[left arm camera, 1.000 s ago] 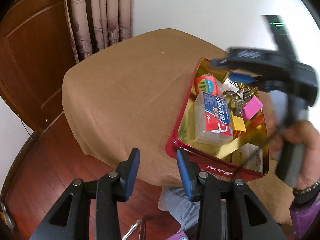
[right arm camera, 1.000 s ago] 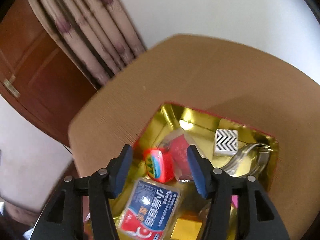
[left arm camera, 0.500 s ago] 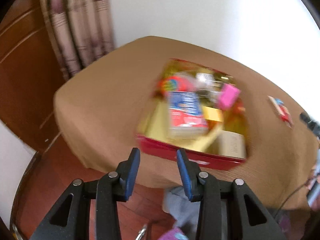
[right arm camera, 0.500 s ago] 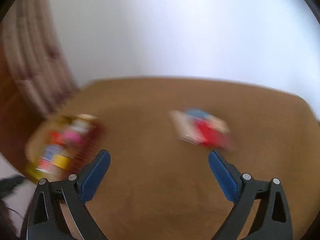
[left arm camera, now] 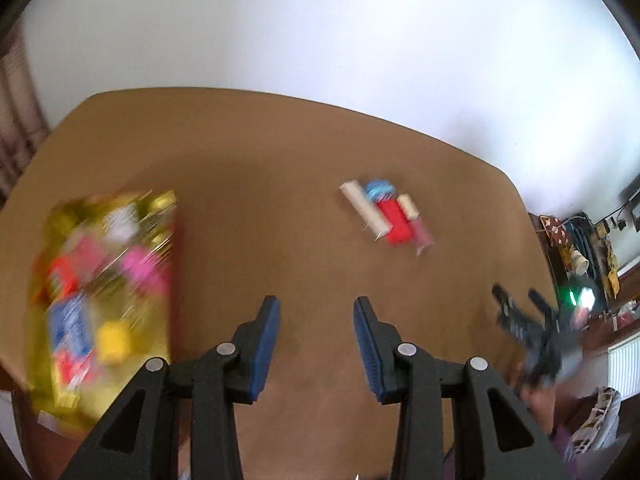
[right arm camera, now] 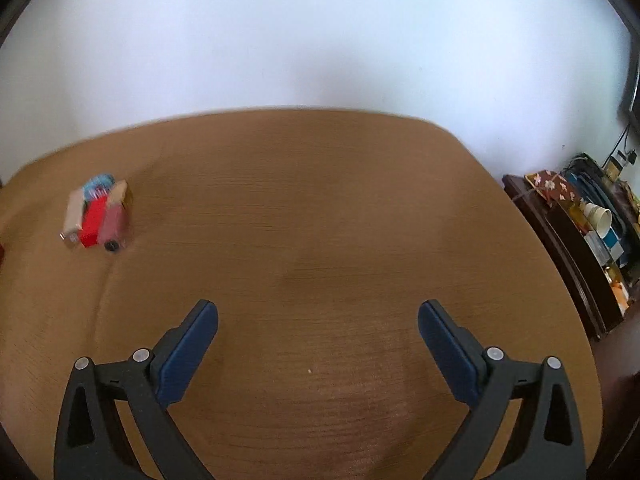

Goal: Organize rigid objects
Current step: 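Move the left tool to the silver ribbed case and grasp it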

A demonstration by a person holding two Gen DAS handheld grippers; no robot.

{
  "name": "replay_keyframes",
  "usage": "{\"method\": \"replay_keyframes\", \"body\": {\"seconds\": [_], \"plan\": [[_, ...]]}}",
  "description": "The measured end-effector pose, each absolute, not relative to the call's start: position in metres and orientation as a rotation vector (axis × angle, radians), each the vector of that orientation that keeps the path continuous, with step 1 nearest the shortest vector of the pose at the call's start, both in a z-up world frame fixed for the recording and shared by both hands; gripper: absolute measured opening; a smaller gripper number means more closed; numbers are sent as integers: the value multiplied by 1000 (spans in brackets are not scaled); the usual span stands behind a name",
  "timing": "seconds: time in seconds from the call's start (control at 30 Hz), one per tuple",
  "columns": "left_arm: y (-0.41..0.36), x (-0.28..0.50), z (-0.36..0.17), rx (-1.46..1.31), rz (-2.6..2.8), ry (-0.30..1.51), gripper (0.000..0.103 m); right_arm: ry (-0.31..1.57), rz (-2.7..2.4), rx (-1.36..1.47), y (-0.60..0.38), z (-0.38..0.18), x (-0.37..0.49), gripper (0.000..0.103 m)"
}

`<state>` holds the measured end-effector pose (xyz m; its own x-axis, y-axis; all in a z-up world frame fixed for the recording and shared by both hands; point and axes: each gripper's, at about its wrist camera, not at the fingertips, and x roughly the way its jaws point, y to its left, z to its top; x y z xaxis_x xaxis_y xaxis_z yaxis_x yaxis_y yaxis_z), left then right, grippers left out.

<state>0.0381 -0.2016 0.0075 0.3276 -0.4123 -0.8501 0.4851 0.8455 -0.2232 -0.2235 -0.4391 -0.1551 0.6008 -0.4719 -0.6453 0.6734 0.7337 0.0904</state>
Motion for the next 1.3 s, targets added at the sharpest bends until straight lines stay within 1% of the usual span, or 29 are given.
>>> {"method": "replay_keyframes", "body": {"seconds": [0.07, 0.23, 0.4, 0.47, 0.53, 0.83, 0.93, 1.0, 1.17, 1.3], "plan": [[-230, 62, -4, 73, -601, 1144, 39, 603, -685, 344, -436, -153, -228, 102], [-290, 108, -42, 98, -616, 1277, 39, 507, -590, 450, -446, -155, -235, 102], [-316, 133, -66, 69, -595, 1358, 39, 485, -527, 511, -462, -161, -239, 102], [-323, 139, -70, 60, -589, 1367, 39, 481, -519, 503, -439, -153, -233, 102], [-331, 140, -72, 69, -595, 1383, 39, 477, -513, 496, -437, -153, -233, 102], [-353, 151, -87, 111, -510, 1403, 39, 474, -495, 500, -436, -153, -235, 103], [-352, 150, -89, 93, -464, 1396, 35, 474, -488, 503, -438, -154, -235, 103], [-353, 145, -87, 109, -453, 1379, 31, 477, -485, 510, -439, -154, -235, 103], [-341, 126, -81, 90, -438, 1344, 30, 491, -474, 543, -445, -159, -233, 103], [-336, 103, -79, 81, -442, 1308, 30, 465, -475, 550, -445, -157, -235, 102]]}}
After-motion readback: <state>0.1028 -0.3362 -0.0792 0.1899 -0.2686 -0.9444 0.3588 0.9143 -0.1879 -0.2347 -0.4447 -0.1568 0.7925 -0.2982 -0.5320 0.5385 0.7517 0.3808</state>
